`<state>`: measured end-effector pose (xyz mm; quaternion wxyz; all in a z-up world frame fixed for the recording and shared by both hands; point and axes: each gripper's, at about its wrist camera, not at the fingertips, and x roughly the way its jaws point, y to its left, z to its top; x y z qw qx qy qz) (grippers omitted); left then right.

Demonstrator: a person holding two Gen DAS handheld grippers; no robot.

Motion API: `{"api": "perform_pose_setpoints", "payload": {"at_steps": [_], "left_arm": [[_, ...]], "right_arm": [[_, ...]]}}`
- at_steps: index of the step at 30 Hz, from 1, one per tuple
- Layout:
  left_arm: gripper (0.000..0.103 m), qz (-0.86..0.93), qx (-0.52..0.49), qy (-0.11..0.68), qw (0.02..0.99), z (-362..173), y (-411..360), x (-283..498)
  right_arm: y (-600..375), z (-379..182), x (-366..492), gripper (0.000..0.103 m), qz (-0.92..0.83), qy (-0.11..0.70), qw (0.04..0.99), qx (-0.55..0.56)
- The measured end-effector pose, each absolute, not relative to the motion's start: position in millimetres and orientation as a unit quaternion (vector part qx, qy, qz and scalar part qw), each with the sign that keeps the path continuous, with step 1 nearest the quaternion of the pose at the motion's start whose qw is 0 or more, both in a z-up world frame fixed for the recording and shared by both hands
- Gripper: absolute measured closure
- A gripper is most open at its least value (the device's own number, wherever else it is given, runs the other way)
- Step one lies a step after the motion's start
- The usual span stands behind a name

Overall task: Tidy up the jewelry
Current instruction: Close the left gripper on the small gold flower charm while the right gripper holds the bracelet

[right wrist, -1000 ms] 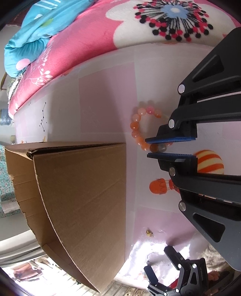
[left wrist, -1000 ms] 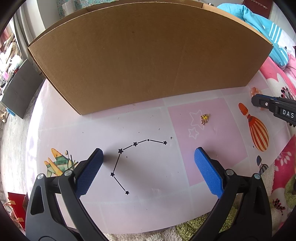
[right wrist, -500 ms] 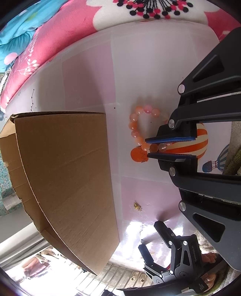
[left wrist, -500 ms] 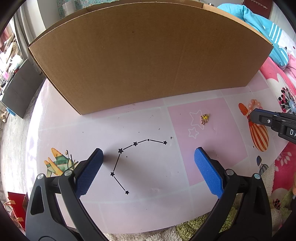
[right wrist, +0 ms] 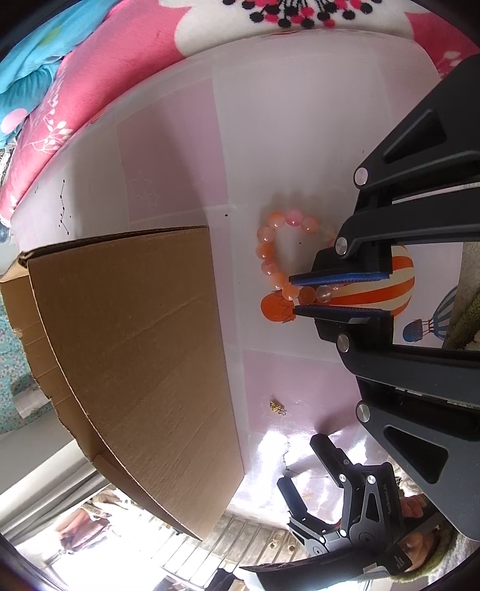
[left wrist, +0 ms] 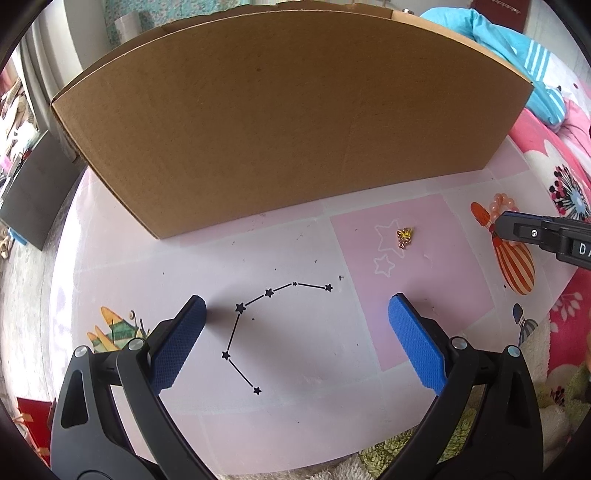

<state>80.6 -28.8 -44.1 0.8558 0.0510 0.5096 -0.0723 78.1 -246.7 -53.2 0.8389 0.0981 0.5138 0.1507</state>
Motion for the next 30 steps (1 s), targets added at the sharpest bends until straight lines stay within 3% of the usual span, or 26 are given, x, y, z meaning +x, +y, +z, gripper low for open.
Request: {"api": "perform_pose_setpoints", "payload": {"at_steps": [9,15,22,30], "left_arm": [[0.009,-0.122,0.045,0.451,0.883,-33,-43,77],[0.045,-0.16,0.022,0.447,0.88,-31,-54,80],[0.075,-0.194,-0.022,0.449,0.872,-30,-54,90],[0.087,-0.214,0.002,0.442,0.871,-25,-70,90]], "right_arm": [[-268,-56,78,0.092,0.164,0.508,0.837,0.117],[-277,-59,77,0.092,0.173,0.506,0.835,0.128],[-278,-62,80,0.092,0.182,0.503,0.834,0.137],[-288,-66,82,0.092,0.191,0.5,0.83,0.154]]}}
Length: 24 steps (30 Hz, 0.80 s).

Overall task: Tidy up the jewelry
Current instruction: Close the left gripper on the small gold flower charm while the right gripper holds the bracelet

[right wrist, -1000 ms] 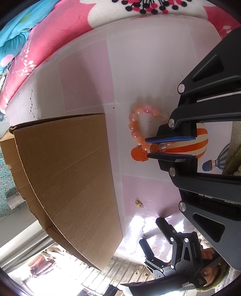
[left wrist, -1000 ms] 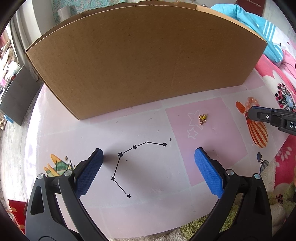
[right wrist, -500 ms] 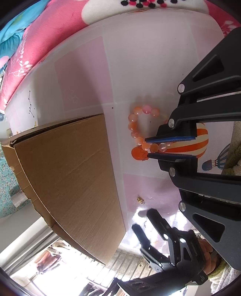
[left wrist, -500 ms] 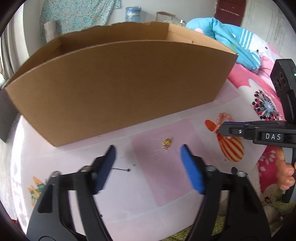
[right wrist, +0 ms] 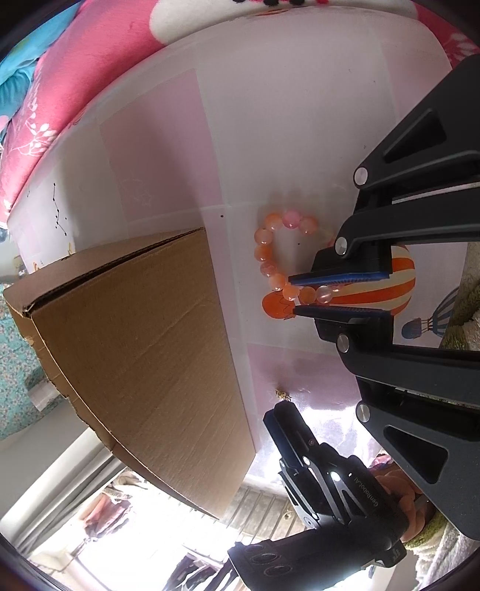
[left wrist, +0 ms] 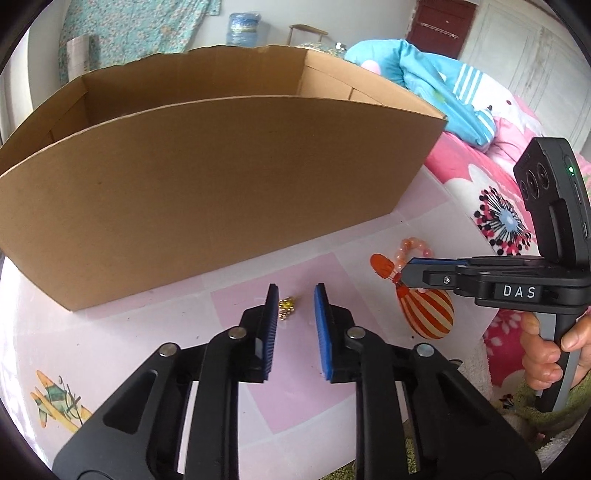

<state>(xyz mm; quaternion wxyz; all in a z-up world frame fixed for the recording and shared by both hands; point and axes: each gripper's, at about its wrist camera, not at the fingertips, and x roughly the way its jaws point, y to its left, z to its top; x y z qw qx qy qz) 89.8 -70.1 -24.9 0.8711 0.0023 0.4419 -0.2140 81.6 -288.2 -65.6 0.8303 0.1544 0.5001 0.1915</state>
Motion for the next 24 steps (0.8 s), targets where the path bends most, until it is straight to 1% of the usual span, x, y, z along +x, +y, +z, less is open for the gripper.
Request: {"api": "perform_pose_setpoints", "payload": {"at_steps": [10,17,21,24], "left_arm": [[0.088,-0.205,0.012,0.457,0.866,-33,-72,91],[0.089,-0.207,0.017,0.453,0.867,-34,-72,91],[0.098,-0.198,0.04,0.45,0.87,-35,-77,91],[0.1,-0.194,0.05,0.449,0.871,-35,-79,91]], "right_arm": [[-291,-65,82,0.092,0.193,0.499,0.83,0.157],[-294,-64,83,0.092,0.192,0.497,0.831,0.158],[-292,-63,83,0.092,0.191,0.497,0.832,0.154],[-291,-63,82,0.092,0.189,0.497,0.834,0.151]]}}
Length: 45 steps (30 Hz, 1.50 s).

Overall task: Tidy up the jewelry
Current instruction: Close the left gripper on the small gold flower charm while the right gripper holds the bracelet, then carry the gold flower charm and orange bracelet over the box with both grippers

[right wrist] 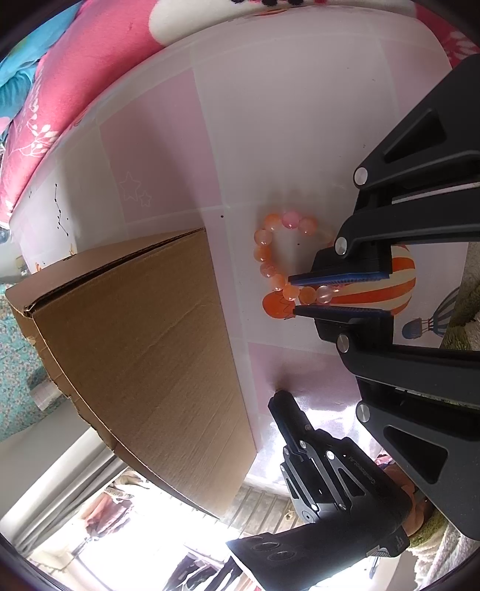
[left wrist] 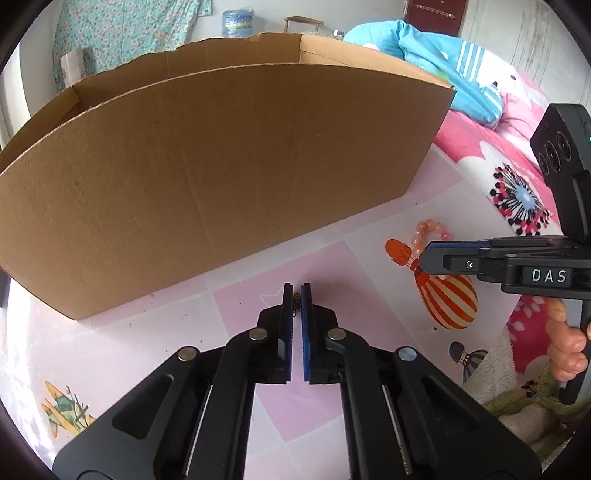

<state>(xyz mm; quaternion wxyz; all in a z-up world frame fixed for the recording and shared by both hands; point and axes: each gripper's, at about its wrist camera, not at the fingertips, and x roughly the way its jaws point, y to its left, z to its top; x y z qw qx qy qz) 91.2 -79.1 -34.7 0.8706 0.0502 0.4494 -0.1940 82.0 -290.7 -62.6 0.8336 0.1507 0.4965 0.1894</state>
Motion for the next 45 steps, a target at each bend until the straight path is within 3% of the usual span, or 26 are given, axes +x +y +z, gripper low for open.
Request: {"api": "perform_pose_setpoints", "payload": {"at_steps": [16,23,27,30,31,33,39,45], "left_arm": [[0.103,-0.178,-0.012,0.424,0.888,-9,-42,82],[0.103,-0.179,-0.019,0.414,0.892,0,-37,77],[0.103,-0.185,-0.02,0.414,0.891,1,-40,74],[0.103,-0.193,-0.019,0.405,0.893,7,-40,70],[0.103,-0.197,-0.019,0.401,0.894,10,-41,68],[0.103,-0.202,-0.018,0.393,0.897,16,-41,66],[0.103,-0.217,-0.018,0.36,0.907,50,-37,62],[0.103,-0.227,-0.027,0.329,0.916,89,-27,77]], "right_arm": [[-271,-57,82,0.092,0.178,0.503,0.838,0.114],[-258,-54,86,0.082,0.179,0.508,0.838,0.09],[-243,-51,87,0.081,0.163,0.504,0.847,0.04],[-228,-49,86,0.084,0.146,0.501,0.853,-0.001],[-223,-48,86,0.091,0.136,0.499,0.856,-0.022],[-220,-48,86,0.093,0.124,0.495,0.859,-0.038],[-262,-50,95,0.093,0.163,0.502,0.838,0.14],[-321,-45,95,0.093,0.238,0.44,0.793,0.348]]}}
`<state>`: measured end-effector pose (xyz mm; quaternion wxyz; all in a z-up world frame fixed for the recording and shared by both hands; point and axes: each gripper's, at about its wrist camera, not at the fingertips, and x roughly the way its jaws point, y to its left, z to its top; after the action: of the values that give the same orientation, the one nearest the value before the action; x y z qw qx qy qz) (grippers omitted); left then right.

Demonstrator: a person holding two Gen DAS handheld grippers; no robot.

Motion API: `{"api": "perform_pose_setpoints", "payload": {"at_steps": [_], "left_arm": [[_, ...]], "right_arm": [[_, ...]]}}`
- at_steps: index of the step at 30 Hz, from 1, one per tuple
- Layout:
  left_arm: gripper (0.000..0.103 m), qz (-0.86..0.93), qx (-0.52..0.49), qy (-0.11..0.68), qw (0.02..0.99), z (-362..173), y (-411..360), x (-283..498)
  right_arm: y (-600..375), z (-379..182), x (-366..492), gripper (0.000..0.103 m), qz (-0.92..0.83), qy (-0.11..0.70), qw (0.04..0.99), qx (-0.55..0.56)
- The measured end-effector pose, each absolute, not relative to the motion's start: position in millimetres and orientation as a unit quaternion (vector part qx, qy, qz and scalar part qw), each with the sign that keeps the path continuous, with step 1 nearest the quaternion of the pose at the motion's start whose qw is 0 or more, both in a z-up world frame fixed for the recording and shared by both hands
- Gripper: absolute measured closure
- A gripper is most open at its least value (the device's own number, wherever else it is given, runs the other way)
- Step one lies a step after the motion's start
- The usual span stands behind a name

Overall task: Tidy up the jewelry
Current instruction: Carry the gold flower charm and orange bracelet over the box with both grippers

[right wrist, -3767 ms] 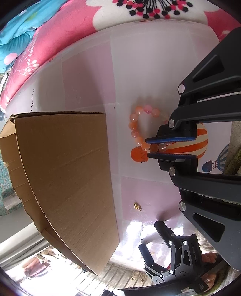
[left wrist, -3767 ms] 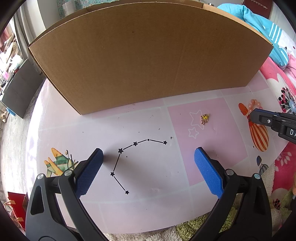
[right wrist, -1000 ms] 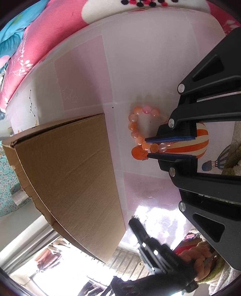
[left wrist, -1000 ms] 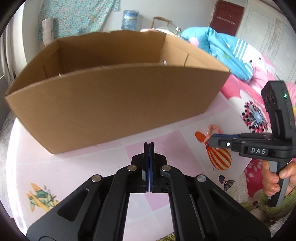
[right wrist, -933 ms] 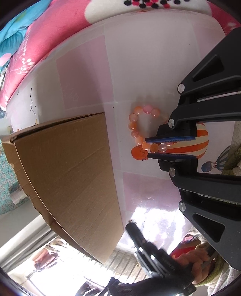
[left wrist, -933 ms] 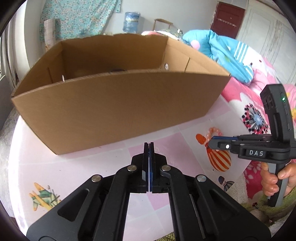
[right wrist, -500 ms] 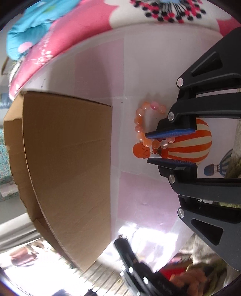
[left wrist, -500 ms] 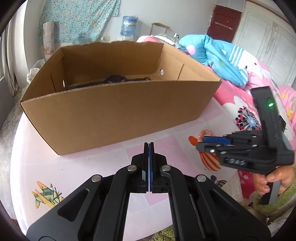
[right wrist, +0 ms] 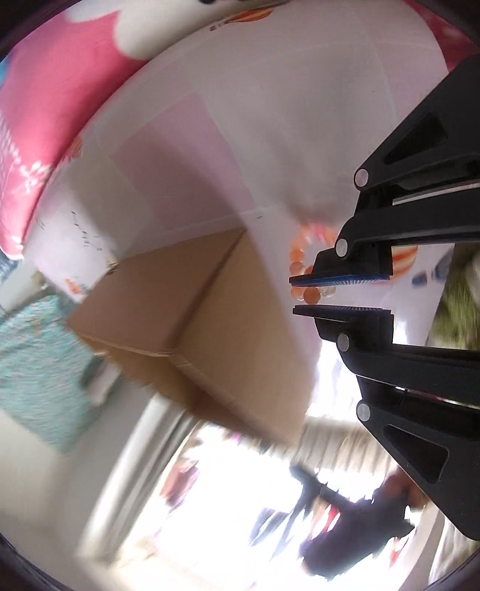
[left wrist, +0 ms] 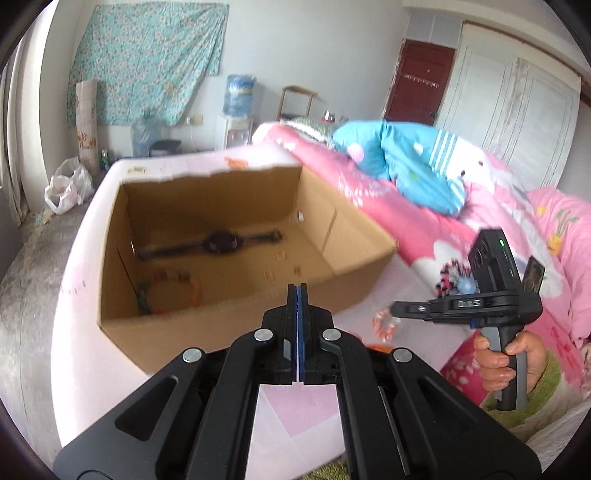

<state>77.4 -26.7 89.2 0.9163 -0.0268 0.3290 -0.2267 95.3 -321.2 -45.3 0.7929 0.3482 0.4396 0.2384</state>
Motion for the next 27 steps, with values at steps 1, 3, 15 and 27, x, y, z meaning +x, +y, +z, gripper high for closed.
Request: {"api": "perform_pose_setpoints", "payload": {"at_steps": [1,3,15,27], "left_arm": [[0.103,-0.228,-0.03,0.327,0.917,95,-25,83],[0.103,-0.227,-0.034,0.326,0.917,104,-20,98],[0.103,-0.26,-0.028,0.499,0.826,70,-19,213],[0.103,-0.249,-0.051,0.677,0.69,-23,-23,281]], "right_arm": [[-329,-46,96,0.093,0.247,0.429,0.784,0.374],[-338,-49,98,0.093,0.26,0.415,0.772,0.406],[-365,-25,114,0.093,0.327,0.36,0.742,0.463],[-365,22,130,0.093,0.384,0.32,0.751,0.432]]}}
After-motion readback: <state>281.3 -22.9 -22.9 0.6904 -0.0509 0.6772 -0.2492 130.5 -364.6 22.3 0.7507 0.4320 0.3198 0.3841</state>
